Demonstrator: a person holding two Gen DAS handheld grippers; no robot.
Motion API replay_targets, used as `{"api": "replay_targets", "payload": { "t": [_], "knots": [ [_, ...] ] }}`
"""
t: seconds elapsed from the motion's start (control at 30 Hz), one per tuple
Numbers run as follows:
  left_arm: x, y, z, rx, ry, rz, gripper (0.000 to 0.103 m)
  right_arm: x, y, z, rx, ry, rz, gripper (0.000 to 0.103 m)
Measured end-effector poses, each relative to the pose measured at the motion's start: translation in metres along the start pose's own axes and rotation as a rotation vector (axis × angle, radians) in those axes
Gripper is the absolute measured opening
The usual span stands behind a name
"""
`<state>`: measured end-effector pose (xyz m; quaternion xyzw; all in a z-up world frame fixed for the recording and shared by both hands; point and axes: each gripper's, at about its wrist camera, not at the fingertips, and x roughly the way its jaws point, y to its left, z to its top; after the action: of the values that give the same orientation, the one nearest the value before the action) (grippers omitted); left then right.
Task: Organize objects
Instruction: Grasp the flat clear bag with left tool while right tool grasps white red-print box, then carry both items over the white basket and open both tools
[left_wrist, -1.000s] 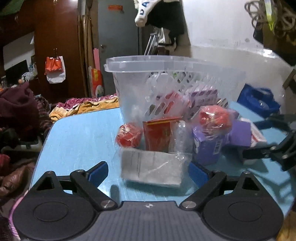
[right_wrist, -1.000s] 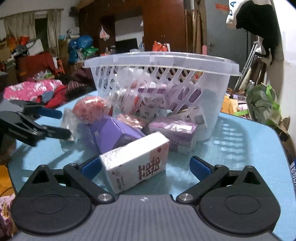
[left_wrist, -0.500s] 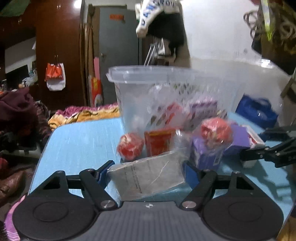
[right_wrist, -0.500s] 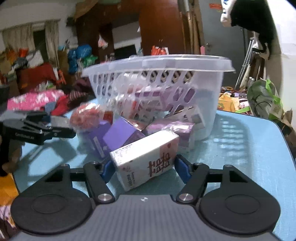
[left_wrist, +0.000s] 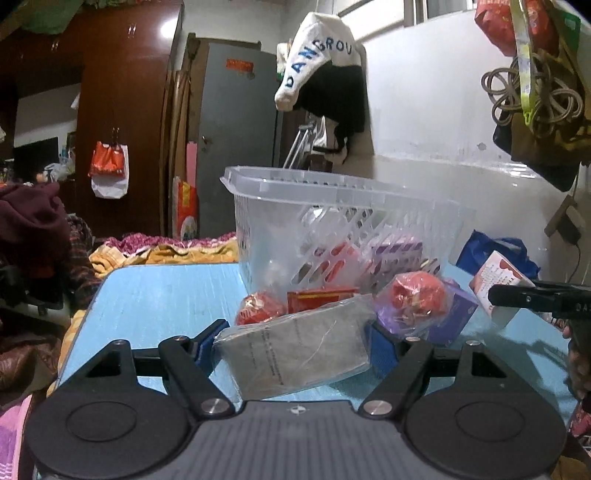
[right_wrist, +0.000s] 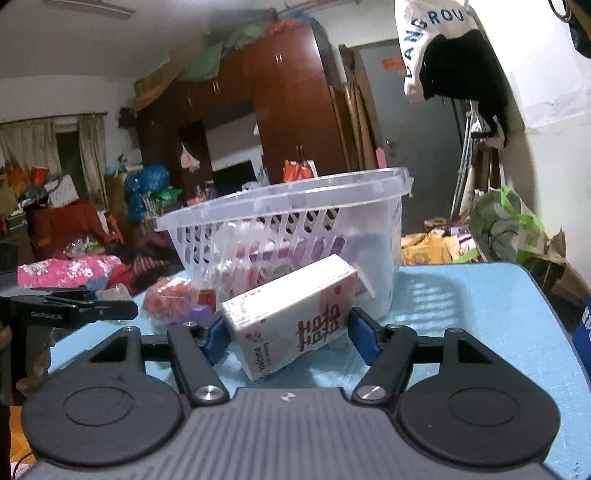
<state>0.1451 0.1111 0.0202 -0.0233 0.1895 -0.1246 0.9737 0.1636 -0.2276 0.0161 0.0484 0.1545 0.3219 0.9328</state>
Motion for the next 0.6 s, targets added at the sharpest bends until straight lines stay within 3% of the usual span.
{"api": "replay_targets", "payload": {
  "t": [0.47, 0.6],
  "knots": [
    [-0.009, 0.001, -0.002, 0.009, -0.062, 0.032, 0.081, -0.005, 0.002, -0.003, -0.016, -0.058, 0.01, 0.07],
    [-0.026, -0.001, -0.004, 0.016, -0.169, 0.039, 0.081, -0.014, 0.003, -0.003, -0.032, -0.11, 0.035, 0.07]
  ]
}}
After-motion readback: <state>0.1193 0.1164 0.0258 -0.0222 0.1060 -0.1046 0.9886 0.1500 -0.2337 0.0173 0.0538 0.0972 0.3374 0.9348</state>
